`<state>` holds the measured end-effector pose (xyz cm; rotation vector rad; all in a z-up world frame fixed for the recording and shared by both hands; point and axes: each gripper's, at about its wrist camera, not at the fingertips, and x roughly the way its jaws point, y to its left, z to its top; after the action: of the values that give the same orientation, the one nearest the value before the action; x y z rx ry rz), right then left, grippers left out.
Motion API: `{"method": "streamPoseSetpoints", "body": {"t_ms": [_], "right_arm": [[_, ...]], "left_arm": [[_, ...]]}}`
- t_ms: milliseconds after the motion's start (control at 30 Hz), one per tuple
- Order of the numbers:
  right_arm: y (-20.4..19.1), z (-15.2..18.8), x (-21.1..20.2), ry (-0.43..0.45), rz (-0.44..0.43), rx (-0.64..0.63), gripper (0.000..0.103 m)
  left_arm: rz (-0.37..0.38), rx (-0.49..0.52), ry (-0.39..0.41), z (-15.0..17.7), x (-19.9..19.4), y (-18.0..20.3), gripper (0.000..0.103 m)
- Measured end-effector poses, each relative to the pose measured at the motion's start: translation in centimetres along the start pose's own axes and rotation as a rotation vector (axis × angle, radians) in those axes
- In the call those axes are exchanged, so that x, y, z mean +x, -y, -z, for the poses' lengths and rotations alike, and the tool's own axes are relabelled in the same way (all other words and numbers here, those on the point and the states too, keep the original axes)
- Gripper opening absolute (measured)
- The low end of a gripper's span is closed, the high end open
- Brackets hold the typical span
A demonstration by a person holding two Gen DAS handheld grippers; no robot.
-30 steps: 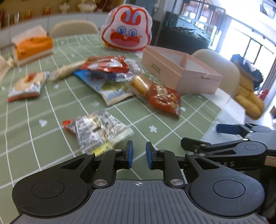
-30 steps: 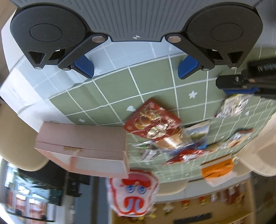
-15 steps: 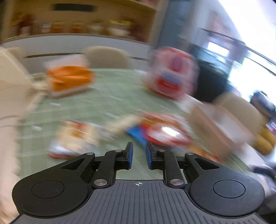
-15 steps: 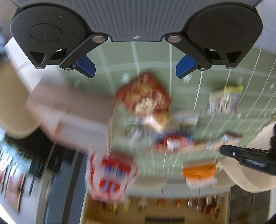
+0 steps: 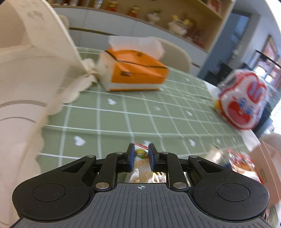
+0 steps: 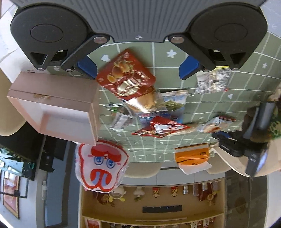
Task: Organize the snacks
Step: 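Reach the left tool to a white snack packet and close on it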
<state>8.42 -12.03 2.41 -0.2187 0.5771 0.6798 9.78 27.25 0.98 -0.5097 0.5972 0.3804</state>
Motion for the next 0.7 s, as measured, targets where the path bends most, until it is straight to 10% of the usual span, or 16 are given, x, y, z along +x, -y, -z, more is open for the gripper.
{"method": "streamPoseSetpoints", "body": {"t_ms": [367,700], "right_arm": [[-2.9,-1.6,2.1,-0.061,-0.13,0.025,0.086],[-6.6,-3.6,5.5,-0.101,-0.205,0.006,0.039]], "left_arm": [[0.225,0.125,-0.126,5.1,-3.2,3.5,0.02],[0.319,0.064,-0.267,6.5,-4.2,3.7,0.024]]}}
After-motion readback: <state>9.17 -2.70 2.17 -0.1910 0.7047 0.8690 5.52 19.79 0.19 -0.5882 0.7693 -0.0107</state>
